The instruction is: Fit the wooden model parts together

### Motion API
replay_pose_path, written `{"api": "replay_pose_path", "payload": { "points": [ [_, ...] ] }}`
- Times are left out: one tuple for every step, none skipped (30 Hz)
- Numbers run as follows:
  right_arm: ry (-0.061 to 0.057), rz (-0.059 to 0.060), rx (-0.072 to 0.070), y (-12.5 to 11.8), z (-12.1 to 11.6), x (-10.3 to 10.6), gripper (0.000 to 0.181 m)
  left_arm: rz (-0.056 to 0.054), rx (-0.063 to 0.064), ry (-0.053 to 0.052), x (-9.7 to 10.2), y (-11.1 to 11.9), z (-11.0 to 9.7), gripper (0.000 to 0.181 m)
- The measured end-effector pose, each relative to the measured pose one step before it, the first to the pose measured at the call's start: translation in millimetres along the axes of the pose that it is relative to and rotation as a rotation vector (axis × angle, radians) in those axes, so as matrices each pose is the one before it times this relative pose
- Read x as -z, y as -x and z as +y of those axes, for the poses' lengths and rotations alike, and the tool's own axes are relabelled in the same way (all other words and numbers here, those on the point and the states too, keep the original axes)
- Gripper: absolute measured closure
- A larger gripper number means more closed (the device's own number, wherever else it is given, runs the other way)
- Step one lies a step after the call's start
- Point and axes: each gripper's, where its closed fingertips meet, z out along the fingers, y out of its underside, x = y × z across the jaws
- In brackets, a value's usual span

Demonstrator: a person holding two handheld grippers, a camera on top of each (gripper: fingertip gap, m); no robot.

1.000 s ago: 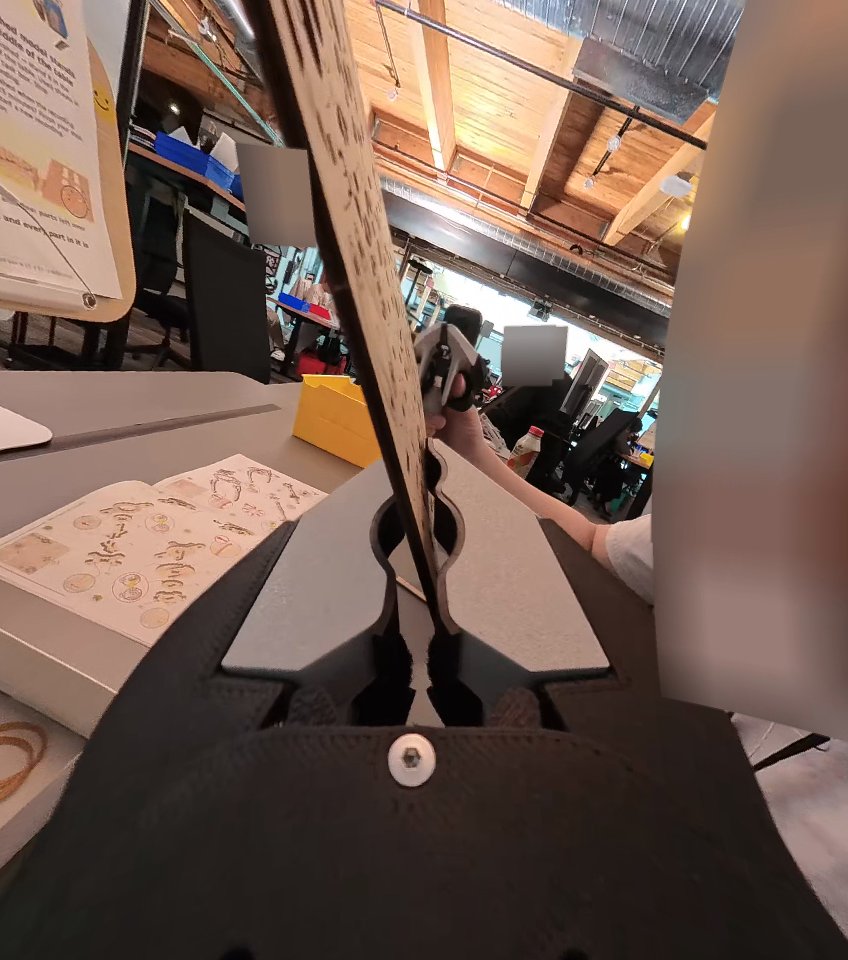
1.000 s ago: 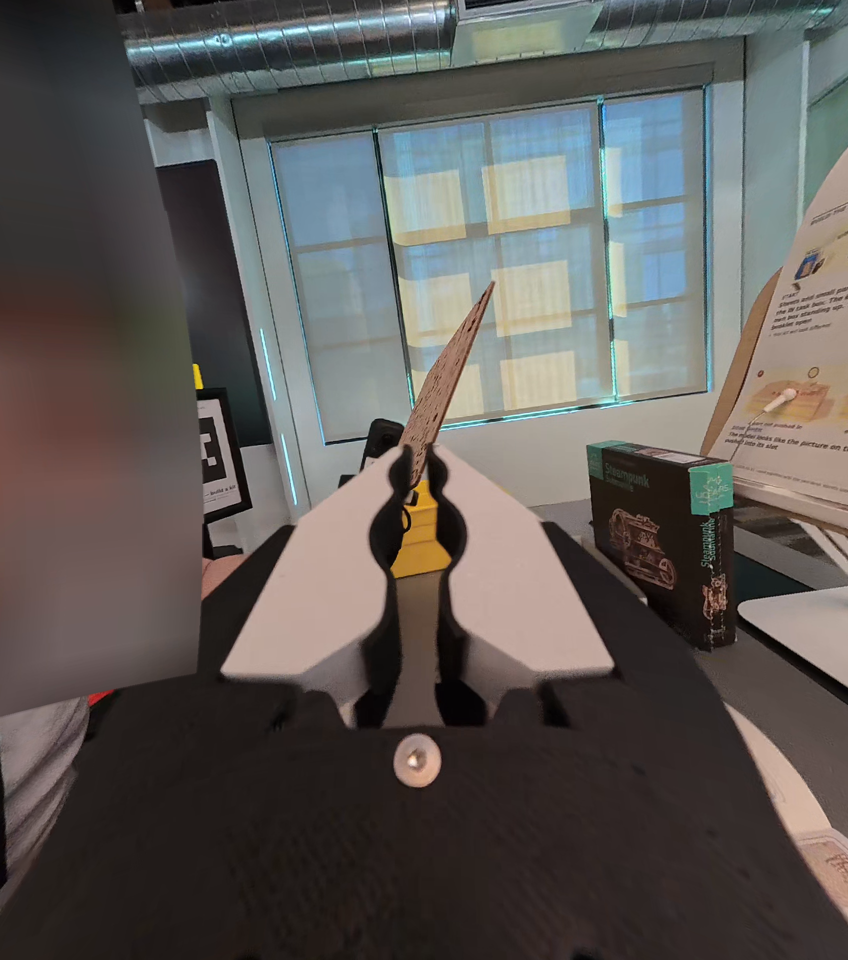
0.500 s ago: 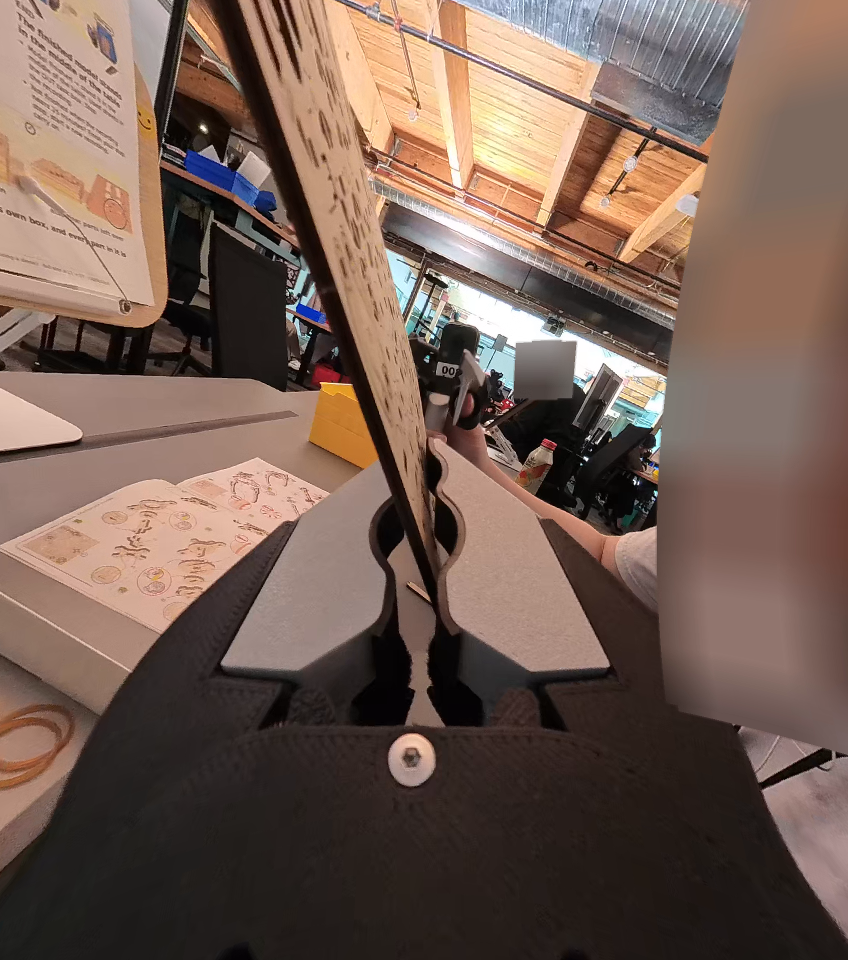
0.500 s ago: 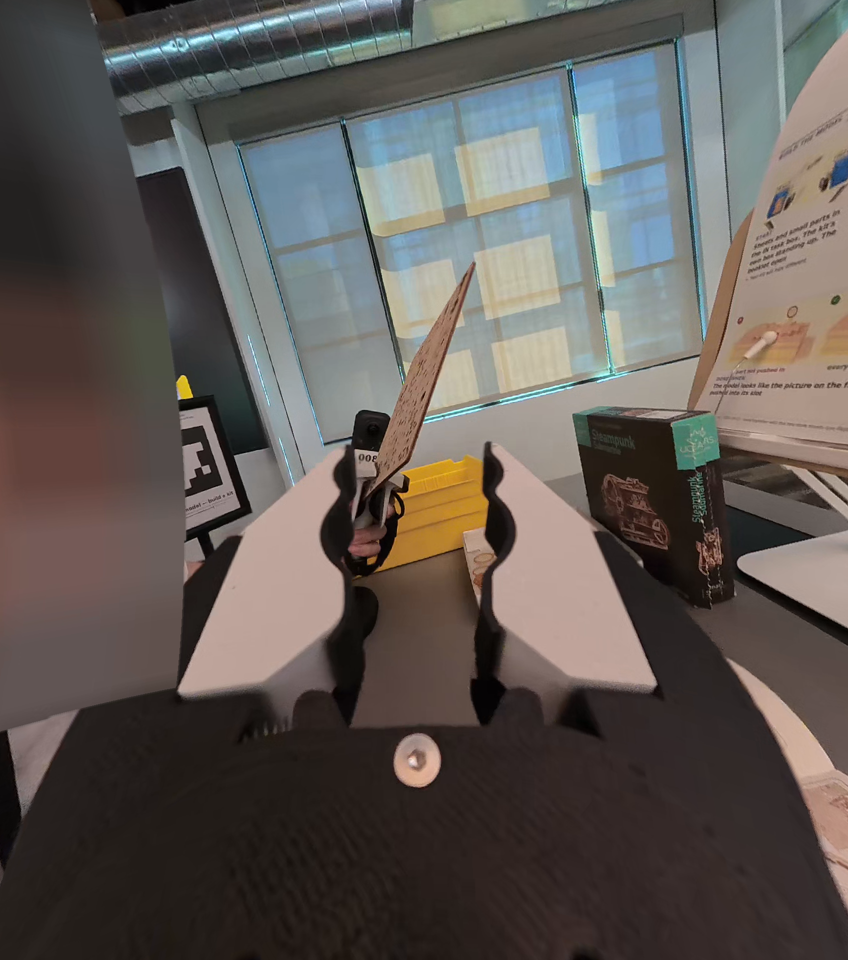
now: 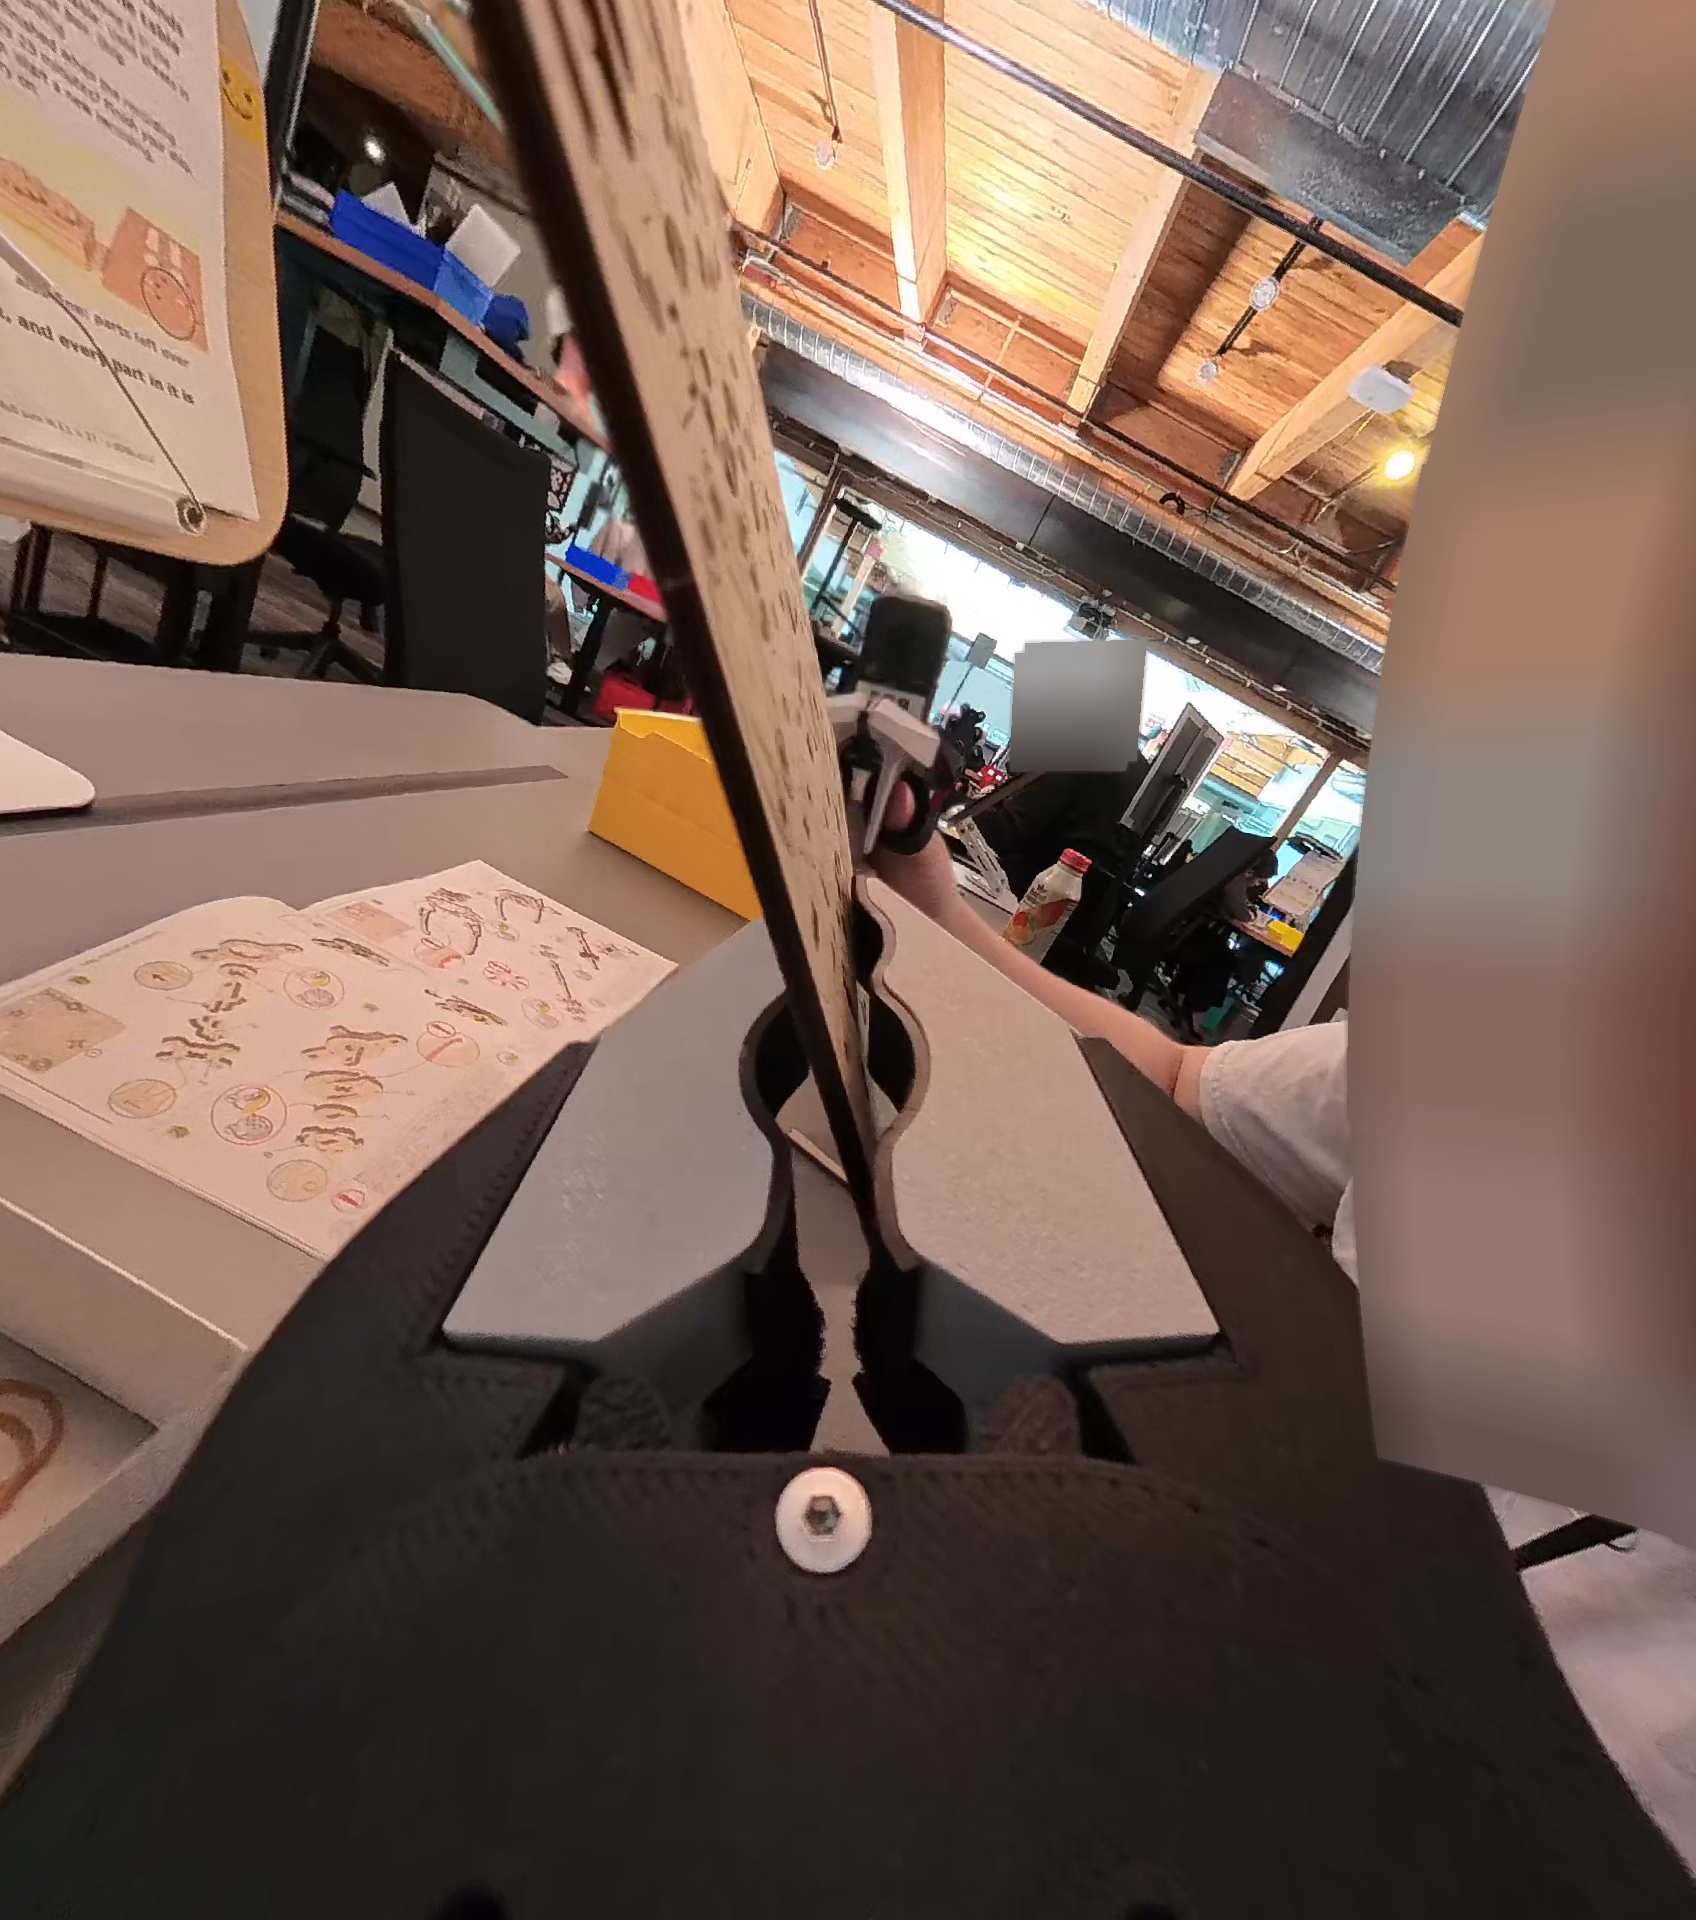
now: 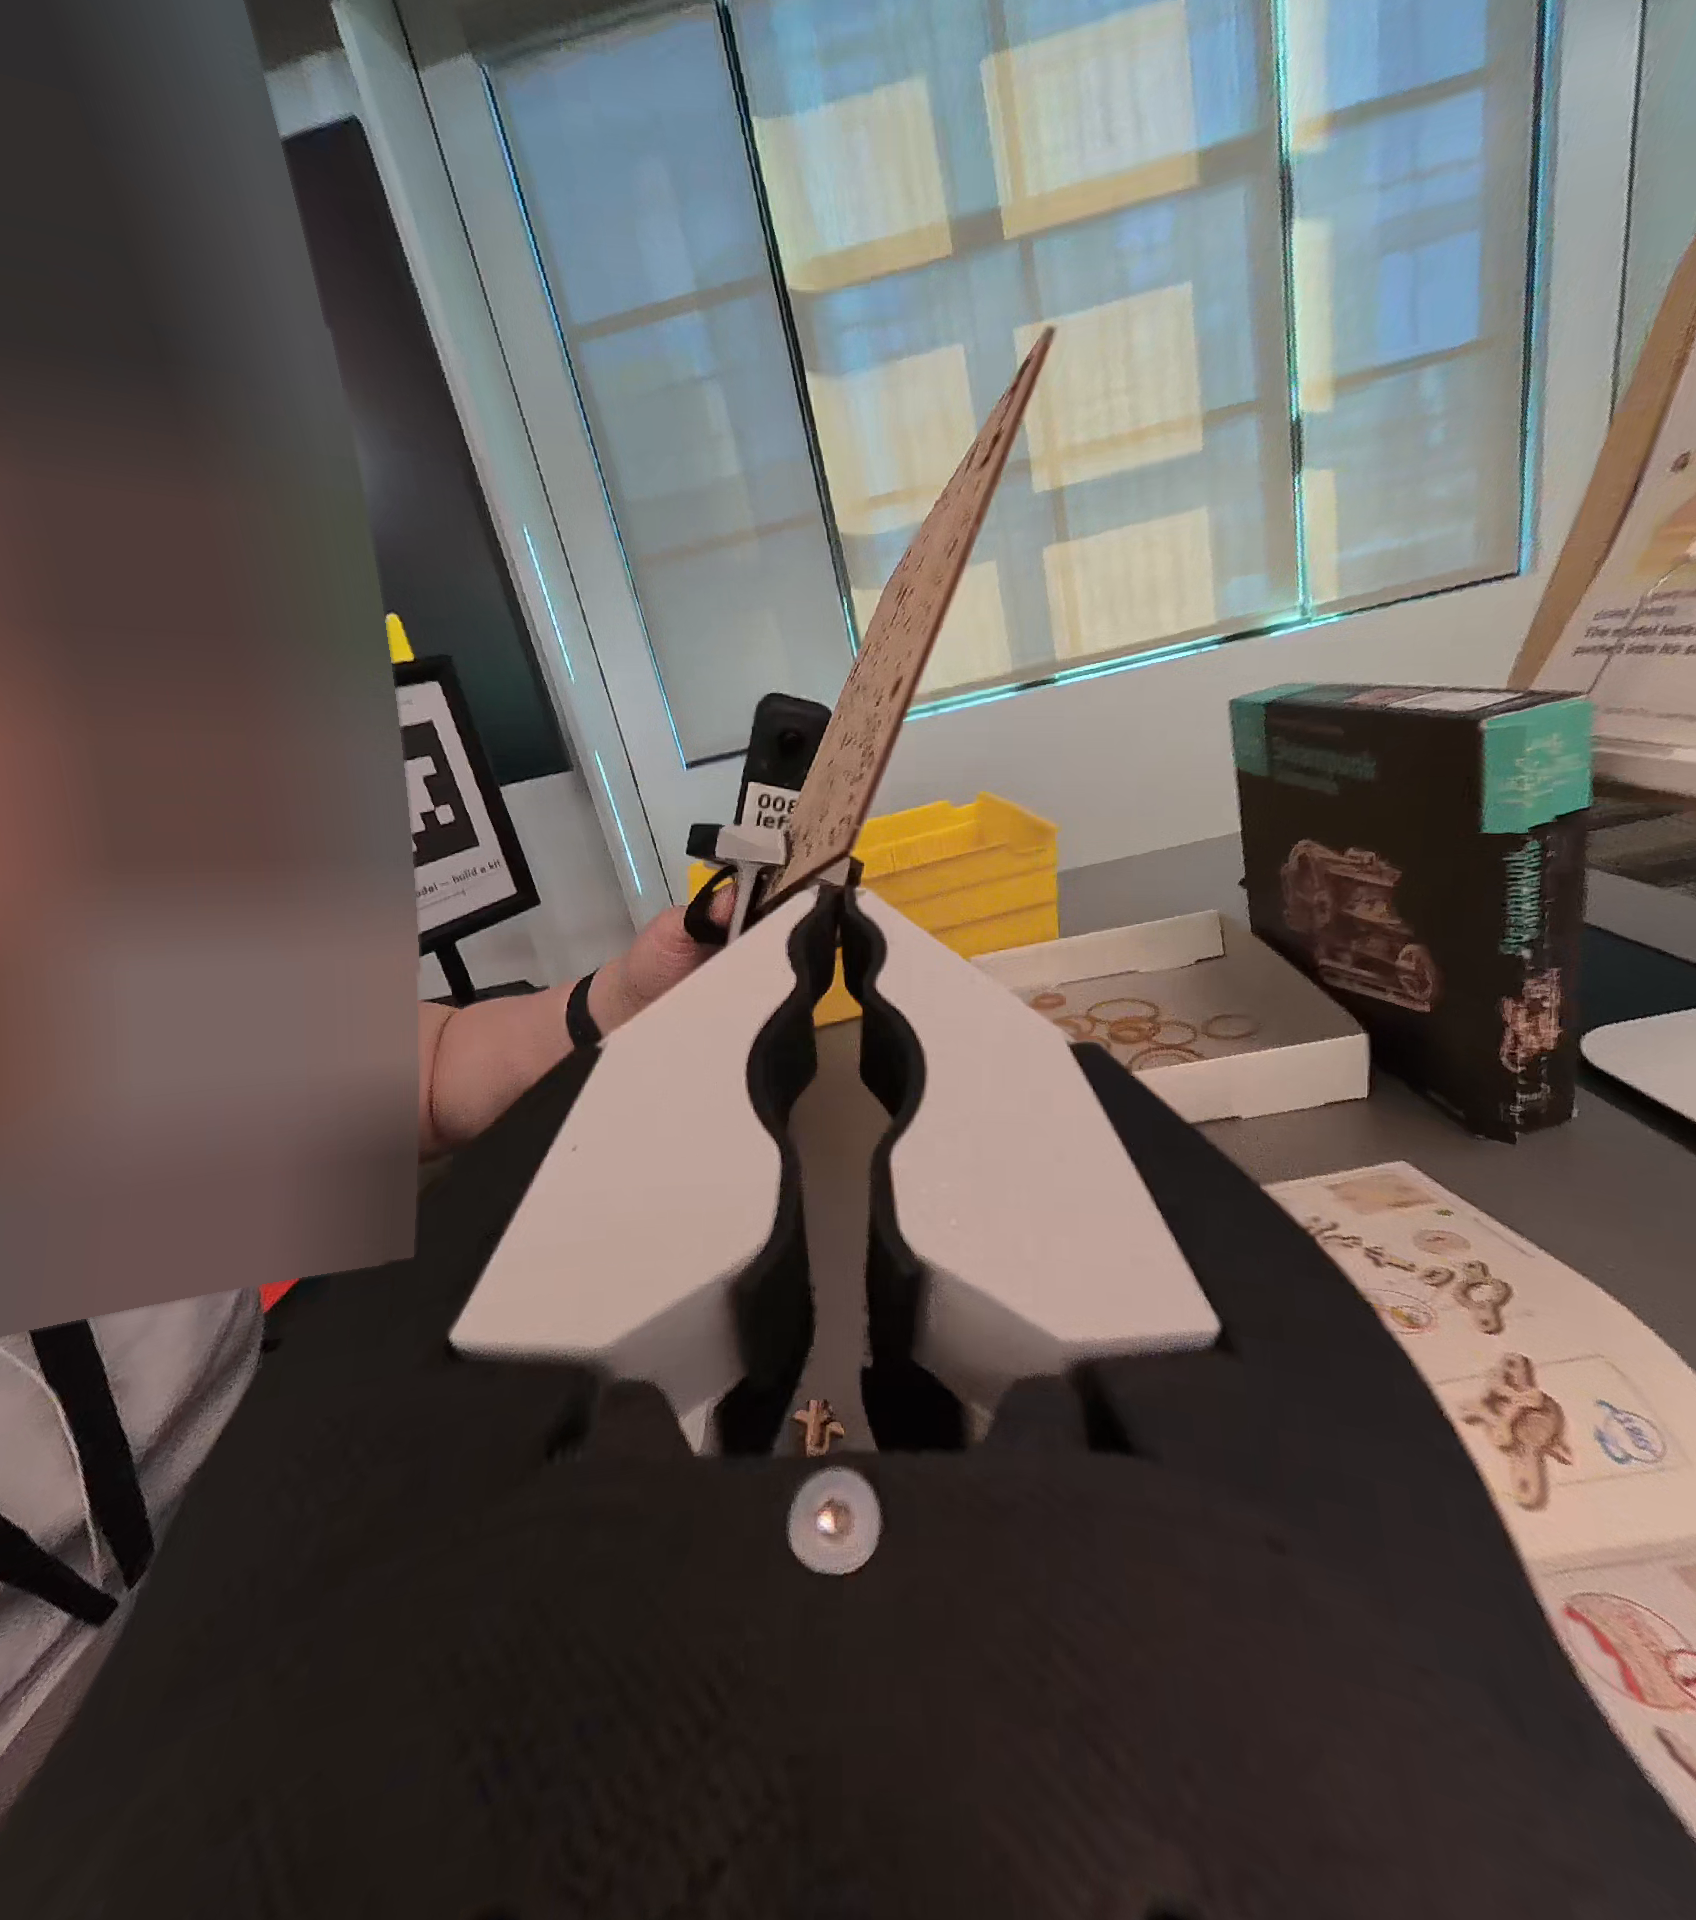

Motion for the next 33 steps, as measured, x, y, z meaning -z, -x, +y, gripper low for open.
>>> {"api": "replay_pose_path", "payload": {
  "points": [
    [0.0119, -0.0107, -0.0037, 3.88, 2.92, -6.02, 0.181, -0.0066, 0.0122, 0.0119, -2.72, 1.57, 4.86, 0.180],
    [0.0067, 0.0059, -0.0159, 2.31, 2.06, -7.11, 0.181, -0.0116, 0.0121, 0.0189, -3.16, 2.12, 6.19, 0.181],
    [0.0086, 0.0417, -0.0252, -2.66, 2.49, -7.72, 0.161, -0.0136, 0.0077, 0.0247, -3.26, 2.07, 6.40, 0.180],
    [0.0135, 0.0567, -0.0280, -4.38, 4.08, -8.24, 0.127, -0.0120, -0.0012, 0.0239, -3.00, 1.39, 5.51, 0.180],
    [0.0236, 0.0442, -0.0248, -2.51, 6.35, -7.85, 0.105, -0.0100, -0.0066, 0.0198, -2.55, 0.62, 4.37, 0.179],
    [0.0290, 0.0297, -0.0242, -0.76, 7.56, -6.86, 0.096, -0.0097, -0.0038, 0.0168, -2.15, 0.69, 3.83, 0.179],
    [0.0186, 0.0249, -0.0222, -0.93, 6.71, -6.41, 0.085, -0.0055, 0.0017, 0.0122, -2.00, 0.26, 3.21, 0.179],
    [0.0188, 0.0327, -0.0239, -2.99, 7.03, -5.47, 0.080, 0.0028, 0.0058, 0.0064, -2.04, -0.57, 2.45, 0.179],
    [0.0196, 0.0291, -0.0248, -3.39, 7.23, -4.55, 0.079, 0.0067, 0.0078, 0.0032, -1.91, -1.06, 2.08, 0.180],
    [0.0074, 0.0091, -0.0216, -1.09, 5.65, -4.02, 0.080, 0.0054, 0.0064, 0.0044, -2.04, -0.78, 2.28, 0.181],
    [0.0128, 0.0171, -0.0243, -3.07, 6.29, -3.47, 0.080, 0.0050, 0.0027, 0.0071, -2.05, -1.04, 2.54, 0.181],
    [0.0182, 0.0198, -0.0181, -3.44, 6.05, -2.86, 0.080, 0.0042, -0.0005, 0.0088, -2.29, -1.20, 2.51, 0.181],
    [0.0077, 0.0214, -0.0042, -3.29, 3.71, -2.07, 0.080, 0.0000, -0.0026, 0.0108, -2.19, -0.87, 2.65, 0.180],
    [0.0000, 0.0258, 0.0123, -3.12, 2.00, -1.49, 0.081, -0.0050, -0.0039, 0.0121, -2.05, -0.30, 2.68, 0.180],
    [0.0080, 0.0234, 0.0214, -1.95, 2.66, -1.46, 0.081, -0.0067, -0.0038, 0.0111, -1.83, 0.15, 2.48, 0.180],
    [0.0187, 0.0175, 0.0199, -0.62, 3.27, -1.43, 0.081, -0.0057, -0.0018, 0.0087, -1.49, 0.14, 2.17, 0.180],
    [0.0112, 0.0066, 0.0187, 1.04, 1.67, -1.07, 0.081, -0.0038, 0.0013, 0.0062, -1.44, 0.04, 1.81, 0.180],
    [0.0054, 0.0019, 0.0120, 1.48, 0.87, -1.00, 0.082, -0.0015, 0.0032, 0.0033, -1.10, -0.08, 1.31, 0.180],
    [0.0055, 0.0063, 0.0075, 0.40, 1.18, -0.83, 0.083, 0.0009, 0.0029, 0.0018, -0.99, -0.37, 1.08, 0.180],
    [0.0059, -0.0070, 0.0121, 1.79, 1.45, -1.05, 0.088, 0.0018, 0.0014, 0.0023, -1.05, -0.46, 0.95, 0.180],
    [0.0165, -0.0055, 0.0106, 1.02, 3.31, -1.38, 0.093, 0.0009, -0.0003, 0.0040, -0.91, -0.51, 1.13, 0.180],
    [0.0222, 0.0017, 0.0089, -0.32, 4.16, -1.77, 0.094, 0.0002, -0.0020, 0.0059, -1.04, -0.49, 1.27, 0.179],
    [0.0199, -0.0009, 0.0093, 0.14, 3.64, -1.71, 0.095, 0.0002, -0.0022, 0.0081, -1.10, -0.49, 1.58, 0.179],
    [0.0116, -0.0089, 0.0110, 1.62, 2.48, -1.48, 0.099, -0.0003, -0.0025, 0.0092, -1.28, -0.51, 1.77, 0.179],
    [0.0100, -0.0213, 0.0070, 3.60, 2.04, -1.35, 0.106, -0.0020, -0.0036, 0.0090, -1.15, -0.33, 1.81, 0.179],
    [0.0009, -0.0119, -0.0054, 1.31, 0.46, -0.05, 0.110, -0.0062, -0.0045, 0.0034, -0.27, 0.50, 0.83, 0.179],
    [-0.0109, -0.0244, -0.0021, 2.16, -1.65, 1.29, 0.117, -0.0043, -0.0022, -0.0032, 0.48, 0.54, -0.52, 0.179],
    [-0.0057, -0.0272, -0.0127, 2.55, -1.32, 1.00, 0.123, 0.0045, 0.0037, -0.0030, 0.40, -0.28, -0.84, 0.179],
    [-0.0004, -0.0202, -0.0154, 1.74, -0.35, 0.57, 0.127, 0.0059, 0.0059, -0.0011, 0.27, -0.22, -0.25, 0.179],
    [-0.0002, -0.0101, -0.0109, 0.40, 0.02, 0.46, 0.131, 0.0006, 0.0023, 0.0004, -0.03, 0.39, 0.27, 0.180],
    [0.0006, 0.0016, -0.0018, -0.60, 0.51, -0.03, 0.130, -0.0023, -0.0011, 0.0015, -0.35, 0.56, 0.57, 0.180],
    [0.0006, 0.0052, 0.0062, -0.79, 0.43, -0.23, 0.129, -0.0011, -0.0015, 0.0015, -0.29, 0.25, 0.54, 0.180],
    [0.0032, 0.0092, 0.0065, -1.01, 0.47, -0.20, 0.126, -0.0001, -0.0001, 0.0012, -0.28, 0.05, 0.36, 0.180]
  ]
}}
